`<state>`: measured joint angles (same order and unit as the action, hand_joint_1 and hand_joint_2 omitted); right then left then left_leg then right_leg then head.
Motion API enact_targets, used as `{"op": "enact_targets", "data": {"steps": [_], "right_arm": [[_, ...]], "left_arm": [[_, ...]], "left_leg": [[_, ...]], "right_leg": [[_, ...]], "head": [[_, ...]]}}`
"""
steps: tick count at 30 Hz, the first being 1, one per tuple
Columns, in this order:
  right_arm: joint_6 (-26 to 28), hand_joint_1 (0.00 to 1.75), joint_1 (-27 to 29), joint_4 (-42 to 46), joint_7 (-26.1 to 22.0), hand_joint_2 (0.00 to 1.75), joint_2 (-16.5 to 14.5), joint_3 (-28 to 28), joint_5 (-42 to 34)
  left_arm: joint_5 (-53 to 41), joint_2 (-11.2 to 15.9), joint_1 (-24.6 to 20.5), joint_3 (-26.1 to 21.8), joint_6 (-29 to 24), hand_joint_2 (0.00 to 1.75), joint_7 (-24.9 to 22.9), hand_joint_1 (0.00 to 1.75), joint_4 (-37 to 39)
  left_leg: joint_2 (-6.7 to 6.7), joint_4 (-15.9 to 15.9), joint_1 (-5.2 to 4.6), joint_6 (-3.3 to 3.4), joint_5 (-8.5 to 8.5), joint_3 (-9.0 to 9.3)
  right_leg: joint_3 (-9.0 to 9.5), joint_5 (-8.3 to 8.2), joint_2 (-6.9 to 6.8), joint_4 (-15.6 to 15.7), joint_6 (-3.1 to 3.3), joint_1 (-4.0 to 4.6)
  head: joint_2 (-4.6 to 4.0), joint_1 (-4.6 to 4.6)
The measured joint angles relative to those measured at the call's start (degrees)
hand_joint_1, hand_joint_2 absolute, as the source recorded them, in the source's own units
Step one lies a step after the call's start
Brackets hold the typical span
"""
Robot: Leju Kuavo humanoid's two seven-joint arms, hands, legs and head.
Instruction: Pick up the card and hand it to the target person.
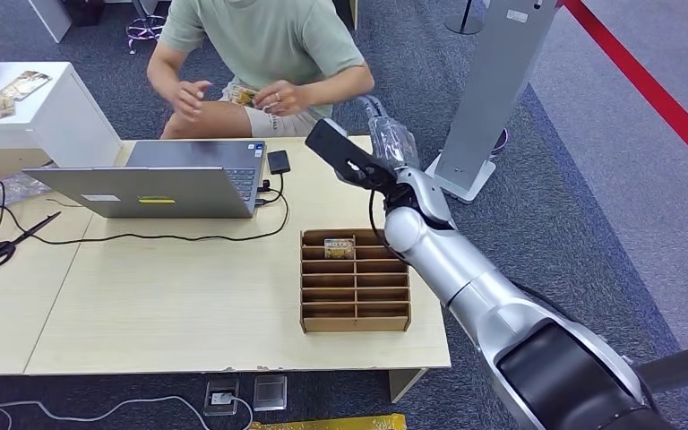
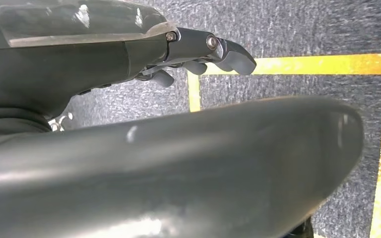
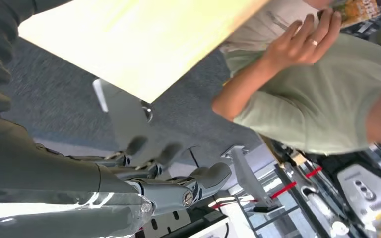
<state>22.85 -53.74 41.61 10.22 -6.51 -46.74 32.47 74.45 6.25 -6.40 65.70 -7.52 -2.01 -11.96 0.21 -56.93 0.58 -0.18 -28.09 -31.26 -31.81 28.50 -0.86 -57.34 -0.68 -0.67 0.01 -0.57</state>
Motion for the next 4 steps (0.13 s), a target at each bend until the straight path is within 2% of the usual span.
{"op": "enact_targets", "data": {"steps": [4], "right_arm": [[0.0,0.0,1.1,6.5,1.8,1.75,1.8,1.6,-2.4]], "left_arm": [[0.9,0.0,0.2,0.0,-0.4,0.0,-0.4,0.0,0.0]], "left_leg": [[0.0,0.0,0.0,0.0,0.0,0.02]], "right_leg": [[0.0,0.0,0.01,0.0,0.0,0.0]], "head": [[0.0,0.01]]}}
